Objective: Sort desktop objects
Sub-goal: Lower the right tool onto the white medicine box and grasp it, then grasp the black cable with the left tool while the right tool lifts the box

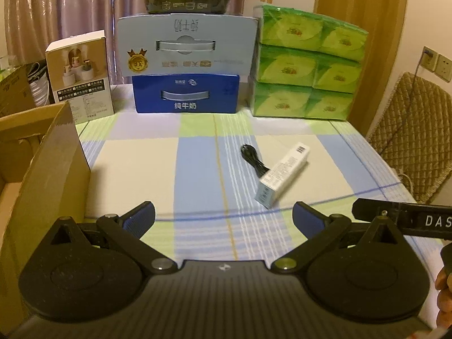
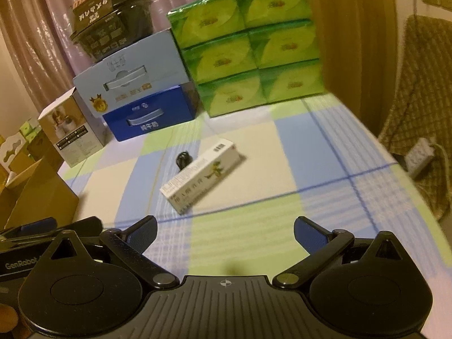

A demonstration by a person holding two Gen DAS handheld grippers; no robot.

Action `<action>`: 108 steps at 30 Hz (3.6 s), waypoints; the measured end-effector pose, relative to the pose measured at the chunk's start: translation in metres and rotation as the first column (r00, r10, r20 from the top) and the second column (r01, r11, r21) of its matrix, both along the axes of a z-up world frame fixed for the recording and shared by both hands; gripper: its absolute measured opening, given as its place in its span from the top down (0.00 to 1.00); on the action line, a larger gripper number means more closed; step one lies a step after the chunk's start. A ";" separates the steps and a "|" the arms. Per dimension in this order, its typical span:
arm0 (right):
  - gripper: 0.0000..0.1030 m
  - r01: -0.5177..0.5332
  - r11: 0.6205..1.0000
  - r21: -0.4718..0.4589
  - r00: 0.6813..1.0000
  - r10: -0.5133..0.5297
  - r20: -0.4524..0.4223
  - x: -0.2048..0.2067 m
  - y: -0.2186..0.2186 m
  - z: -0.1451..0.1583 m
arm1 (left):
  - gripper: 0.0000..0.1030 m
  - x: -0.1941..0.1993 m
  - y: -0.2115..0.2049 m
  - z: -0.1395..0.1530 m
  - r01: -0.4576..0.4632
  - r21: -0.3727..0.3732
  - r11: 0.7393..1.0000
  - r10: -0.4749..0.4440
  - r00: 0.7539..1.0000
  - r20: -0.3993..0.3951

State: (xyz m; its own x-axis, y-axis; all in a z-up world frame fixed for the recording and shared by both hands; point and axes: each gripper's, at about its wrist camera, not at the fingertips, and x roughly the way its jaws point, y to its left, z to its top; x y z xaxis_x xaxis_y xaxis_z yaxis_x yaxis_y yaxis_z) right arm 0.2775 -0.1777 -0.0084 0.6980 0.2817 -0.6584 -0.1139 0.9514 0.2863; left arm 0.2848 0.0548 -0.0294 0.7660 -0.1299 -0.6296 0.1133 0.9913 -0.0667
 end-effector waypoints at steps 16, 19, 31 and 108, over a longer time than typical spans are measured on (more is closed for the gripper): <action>0.28 -0.015 0.999 0.042 1.000 0.016 -0.015 0.073 0.017 -0.022 | 0.01 0.050 -0.014 -0.025 0.012 0.113 0.994 -0.013 1.000 0.008; 0.32 -0.018 0.999 0.049 0.999 0.019 -0.030 0.082 0.021 -0.027 | 0.01 0.057 -0.010 -0.027 0.013 0.096 0.995 -0.013 1.000 -0.006; 0.33 -0.057 0.998 0.035 0.995 0.060 -0.080 0.114 0.059 -0.046 | 0.01 0.062 -0.004 -0.046 0.031 0.109 0.994 -0.024 0.998 -0.066; 0.78 -0.047 0.989 -0.141 0.999 0.045 -0.017 0.113 0.010 -0.058 | 0.85 0.104 -0.044 -0.071 0.138 0.001 0.990 -0.137 0.985 -0.102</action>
